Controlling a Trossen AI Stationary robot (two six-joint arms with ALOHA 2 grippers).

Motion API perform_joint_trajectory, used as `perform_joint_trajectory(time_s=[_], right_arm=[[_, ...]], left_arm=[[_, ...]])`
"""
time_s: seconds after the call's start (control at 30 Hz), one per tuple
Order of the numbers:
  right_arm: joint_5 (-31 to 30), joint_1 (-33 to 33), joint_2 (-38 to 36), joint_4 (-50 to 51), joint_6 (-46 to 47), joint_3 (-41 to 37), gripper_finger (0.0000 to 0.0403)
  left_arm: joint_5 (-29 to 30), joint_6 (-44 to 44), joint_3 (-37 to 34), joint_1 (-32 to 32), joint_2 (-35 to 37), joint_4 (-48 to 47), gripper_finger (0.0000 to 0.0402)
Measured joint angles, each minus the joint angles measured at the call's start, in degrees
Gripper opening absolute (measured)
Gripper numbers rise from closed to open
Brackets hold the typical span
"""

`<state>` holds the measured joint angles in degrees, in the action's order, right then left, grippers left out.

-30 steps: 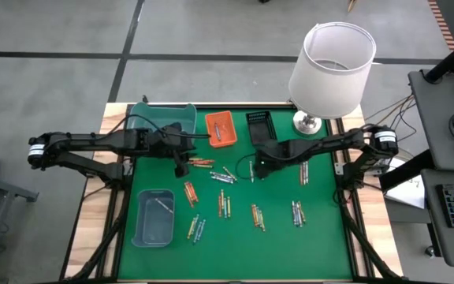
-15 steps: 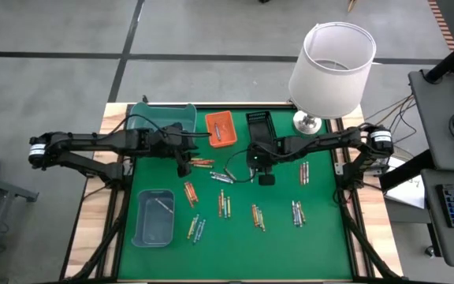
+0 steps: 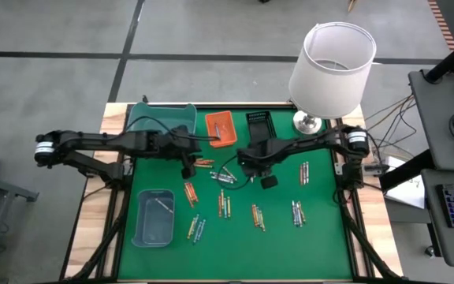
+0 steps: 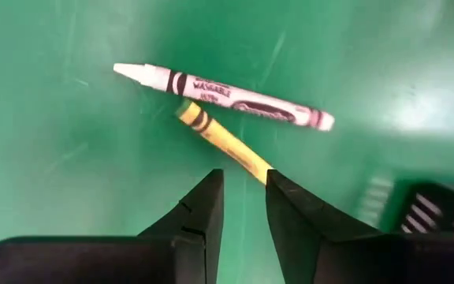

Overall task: Sort crayons
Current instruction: Put the green crayon into the black bin

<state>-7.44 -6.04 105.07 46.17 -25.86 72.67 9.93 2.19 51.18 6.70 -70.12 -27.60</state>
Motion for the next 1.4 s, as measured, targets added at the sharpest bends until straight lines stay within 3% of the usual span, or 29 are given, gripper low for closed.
perform_joint_trajectory(time_s=[0.3, 0.47, 0.63, 0.77, 1.17, 1.4], right_arm=[[0.09, 0.0, 6.25, 1.58, -4.82, 4.4, 0.0082], [1.5, -0.02, 9.1, 3.66, -7.25, 6.18, 0.006], [1.52, 0.0, 8.59, 4.29, -7.75, 6.13, 0.0019], [1.71, 0.0, 6.6, 4.36, -6.39, 5.96, 0.0011], [1.51, -0.18, -4.6, 7.22, 9.65, 5.7, 0.0008], [-7.28, -3.63, -9.73, 5.62, 23.24, 7.63, 0.0008]], left_arm=[[0.0, -0.19, 0.0, 0.0, -1.8, 1.56, 0.0084], [0.0, -0.19, 0.0, 0.0, -1.35, 1.62, 0.0084], [0.04, -0.18, 0.0, -0.02, -0.33, 1.77, 0.0084], [0.07, 0.19, 0.0, -0.01, 0.58, 2.22, 0.0084], [0.13, 3.6, 0.0, -0.16, 1.24, 4.26, 0.0084], [0.17, 4.38, 0.61, -0.24, 1.28, 5.64, 0.0084]])
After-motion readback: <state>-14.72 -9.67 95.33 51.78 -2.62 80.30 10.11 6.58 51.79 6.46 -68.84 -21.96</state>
